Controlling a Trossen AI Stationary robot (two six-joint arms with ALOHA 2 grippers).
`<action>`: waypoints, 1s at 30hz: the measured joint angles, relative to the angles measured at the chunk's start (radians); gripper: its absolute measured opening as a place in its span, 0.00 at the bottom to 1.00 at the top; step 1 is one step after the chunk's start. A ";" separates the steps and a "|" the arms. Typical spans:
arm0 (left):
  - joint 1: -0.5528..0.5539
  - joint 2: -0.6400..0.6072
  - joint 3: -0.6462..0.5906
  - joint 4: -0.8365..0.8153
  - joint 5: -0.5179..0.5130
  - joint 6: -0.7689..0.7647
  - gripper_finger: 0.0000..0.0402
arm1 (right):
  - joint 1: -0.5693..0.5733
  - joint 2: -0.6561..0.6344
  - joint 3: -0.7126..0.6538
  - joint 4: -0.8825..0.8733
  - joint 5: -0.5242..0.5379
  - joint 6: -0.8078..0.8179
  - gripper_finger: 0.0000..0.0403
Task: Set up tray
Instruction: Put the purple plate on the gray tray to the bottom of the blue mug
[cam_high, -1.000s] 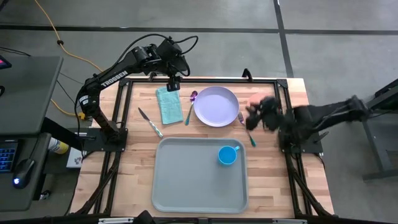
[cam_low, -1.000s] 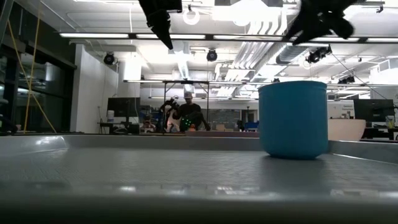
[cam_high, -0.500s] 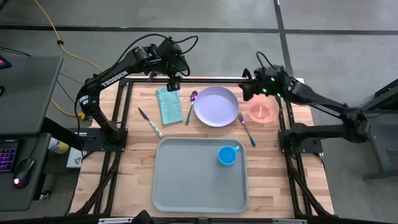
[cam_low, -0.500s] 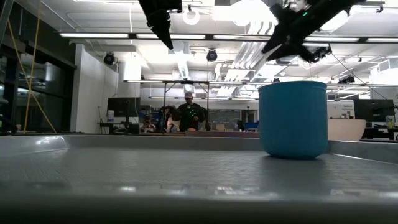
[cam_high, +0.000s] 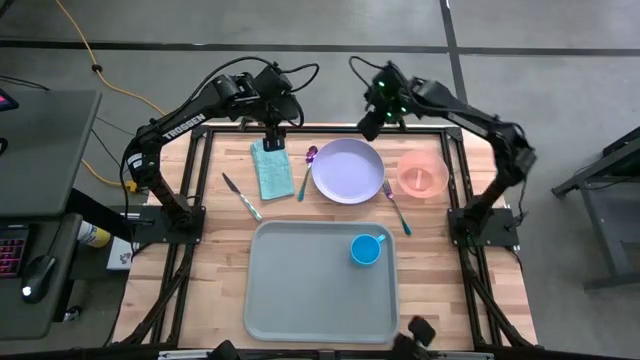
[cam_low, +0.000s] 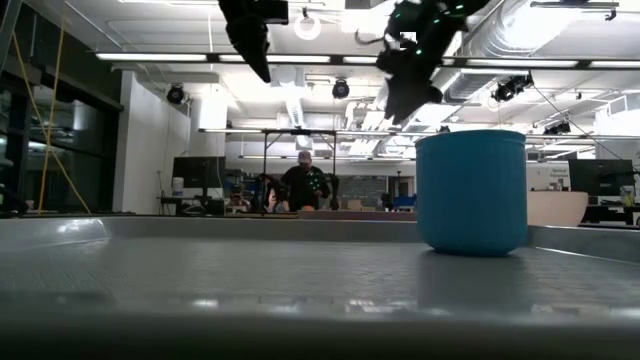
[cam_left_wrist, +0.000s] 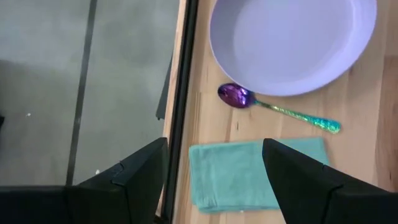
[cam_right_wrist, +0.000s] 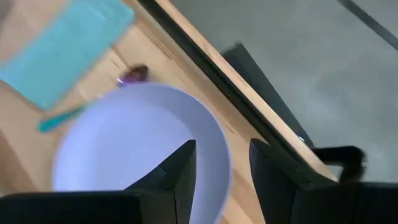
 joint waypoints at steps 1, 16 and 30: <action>0.000 0.000 0.000 -0.012 -0.009 0.000 0.73 | -0.004 0.032 0.039 -0.036 0.003 -0.016 0.31; 0.001 -0.023 0.000 -0.095 -0.109 -0.001 0.73 | -0.082 0.244 0.034 -0.229 -0.074 -0.018 0.56; 0.001 -0.023 0.000 -0.094 -0.109 -0.025 0.73 | -0.093 0.244 -0.225 -0.049 -0.116 0.039 0.56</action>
